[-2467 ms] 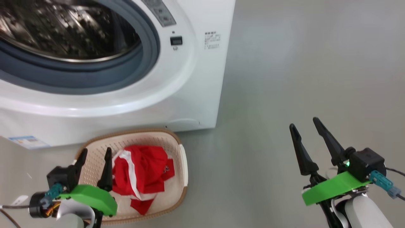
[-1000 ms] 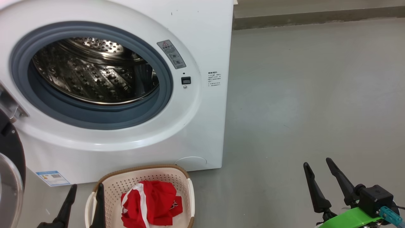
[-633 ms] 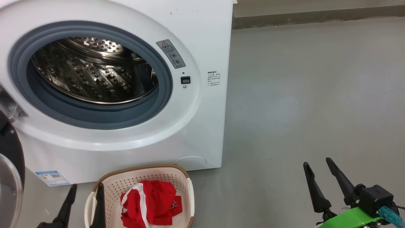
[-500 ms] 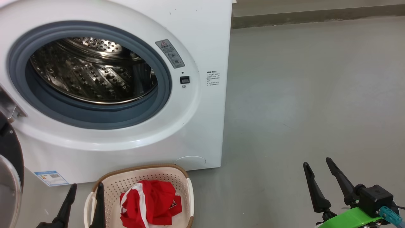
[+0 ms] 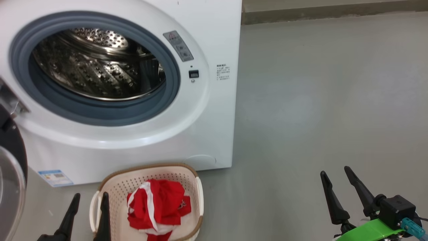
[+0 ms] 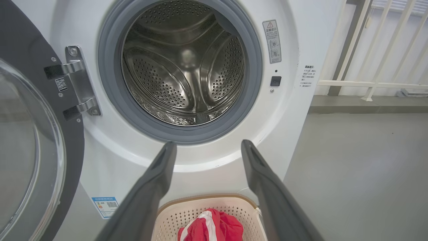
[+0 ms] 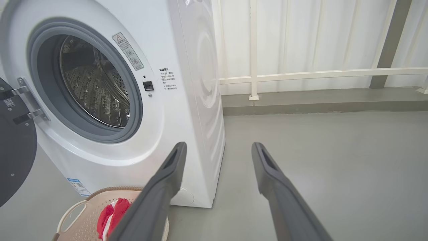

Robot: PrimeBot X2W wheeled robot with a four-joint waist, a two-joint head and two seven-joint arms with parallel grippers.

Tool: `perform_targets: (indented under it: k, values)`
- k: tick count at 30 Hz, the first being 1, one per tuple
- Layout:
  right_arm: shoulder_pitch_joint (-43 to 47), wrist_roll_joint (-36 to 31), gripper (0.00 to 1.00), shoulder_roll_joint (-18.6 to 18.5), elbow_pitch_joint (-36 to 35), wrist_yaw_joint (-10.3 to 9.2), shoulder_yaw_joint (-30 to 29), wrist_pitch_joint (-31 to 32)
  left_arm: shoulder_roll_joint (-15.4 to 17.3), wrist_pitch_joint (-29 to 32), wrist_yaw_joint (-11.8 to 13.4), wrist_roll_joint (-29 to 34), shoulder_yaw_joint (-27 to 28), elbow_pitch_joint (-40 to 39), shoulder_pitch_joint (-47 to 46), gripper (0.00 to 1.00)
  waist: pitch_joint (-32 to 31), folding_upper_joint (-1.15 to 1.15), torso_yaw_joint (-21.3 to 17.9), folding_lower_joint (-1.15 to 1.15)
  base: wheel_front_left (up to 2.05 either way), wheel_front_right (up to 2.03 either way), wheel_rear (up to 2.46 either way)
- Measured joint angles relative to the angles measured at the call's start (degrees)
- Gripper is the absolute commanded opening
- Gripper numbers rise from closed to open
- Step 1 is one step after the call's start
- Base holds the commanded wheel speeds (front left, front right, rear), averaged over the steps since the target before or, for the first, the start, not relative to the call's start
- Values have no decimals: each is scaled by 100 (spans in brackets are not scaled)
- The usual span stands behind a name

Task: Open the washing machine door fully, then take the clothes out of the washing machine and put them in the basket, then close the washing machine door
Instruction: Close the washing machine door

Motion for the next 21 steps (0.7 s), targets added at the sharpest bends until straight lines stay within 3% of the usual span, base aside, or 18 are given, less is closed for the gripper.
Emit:
perform_targets:
  k: [9, 21]
  values:
    - [0, 0, 100, -1, -1, 0, -5, 0, -1, 0, 0, -55, -1, -44, -1, 100, 13, 0, 50, 0, -113, 113, 0]
    - [0, 0, 100, 0, -3, 0, -8, 0, -1, 0, 0, -90, -5, -45, -1, 100, 28, 0, 86, 0, -8, 8, 0]
